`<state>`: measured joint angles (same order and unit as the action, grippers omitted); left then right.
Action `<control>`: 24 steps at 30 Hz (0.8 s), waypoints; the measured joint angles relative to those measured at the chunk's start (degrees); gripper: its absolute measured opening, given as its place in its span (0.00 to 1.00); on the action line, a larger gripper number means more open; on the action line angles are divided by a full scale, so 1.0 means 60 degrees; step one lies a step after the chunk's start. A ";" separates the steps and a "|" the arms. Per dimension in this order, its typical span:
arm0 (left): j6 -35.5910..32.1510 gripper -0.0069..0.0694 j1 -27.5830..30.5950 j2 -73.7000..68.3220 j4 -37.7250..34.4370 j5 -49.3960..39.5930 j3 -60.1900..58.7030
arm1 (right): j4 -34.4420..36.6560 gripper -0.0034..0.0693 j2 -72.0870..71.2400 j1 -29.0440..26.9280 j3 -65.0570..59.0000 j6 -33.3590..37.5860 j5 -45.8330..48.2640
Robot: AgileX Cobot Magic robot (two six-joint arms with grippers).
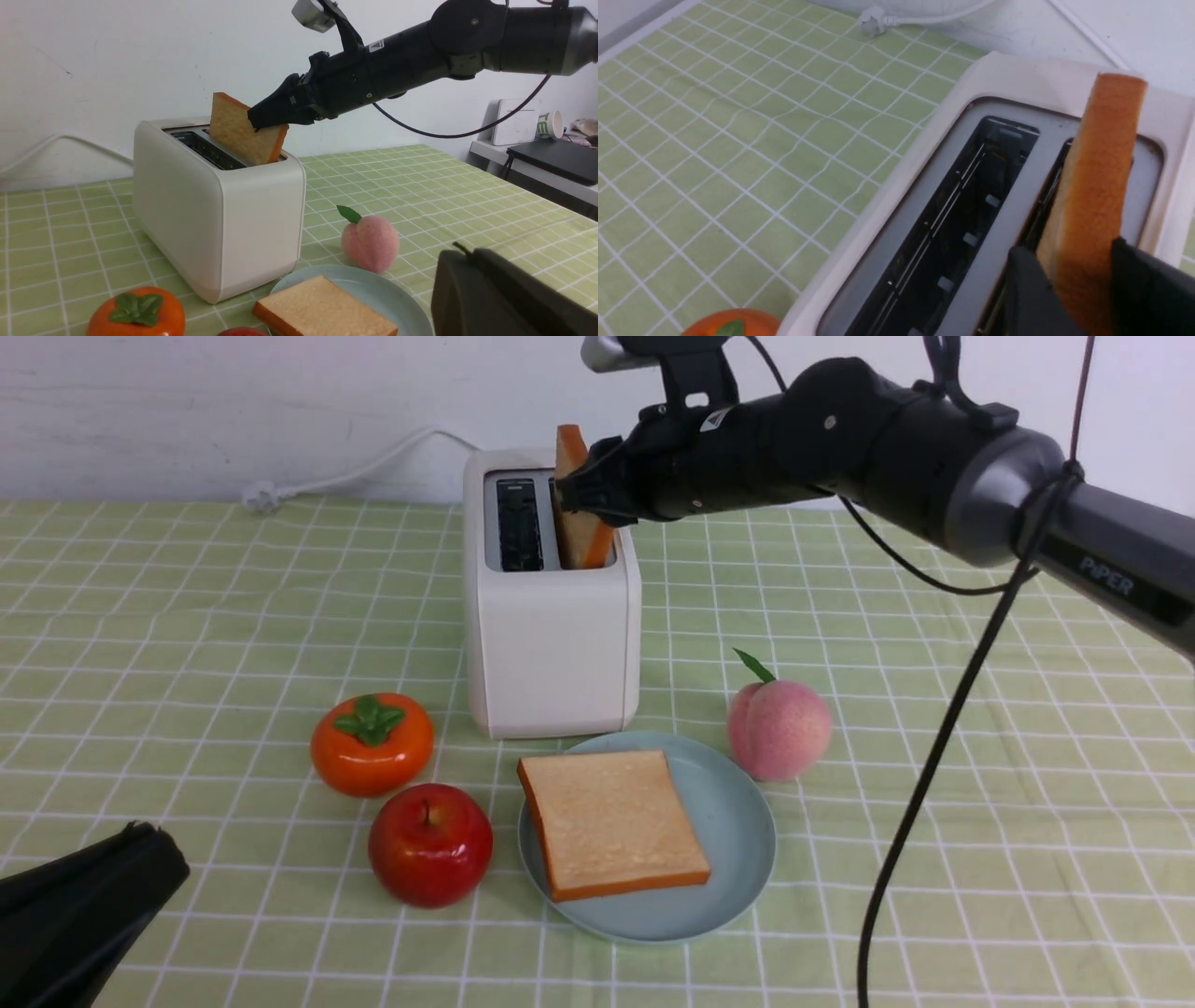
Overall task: Take toasted bread from bread machine on green coffee tablecloth place on plate.
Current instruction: 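Grasp the toast slice in the toaster and pull it up out of the slot with the right gripper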
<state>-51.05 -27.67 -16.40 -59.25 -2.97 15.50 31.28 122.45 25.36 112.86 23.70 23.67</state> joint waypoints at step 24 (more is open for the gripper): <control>0.0000 0.08 0.0000 0.0000 -0.0061 0.0009 -0.0002 | -0.1158 0.17 -0.4164 -0.0091 -0.0012 -0.0141 0.4333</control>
<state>-51.05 -27.67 -16.40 -59.62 -2.92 15.49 24.33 97.47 24.81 112.79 22.85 49.67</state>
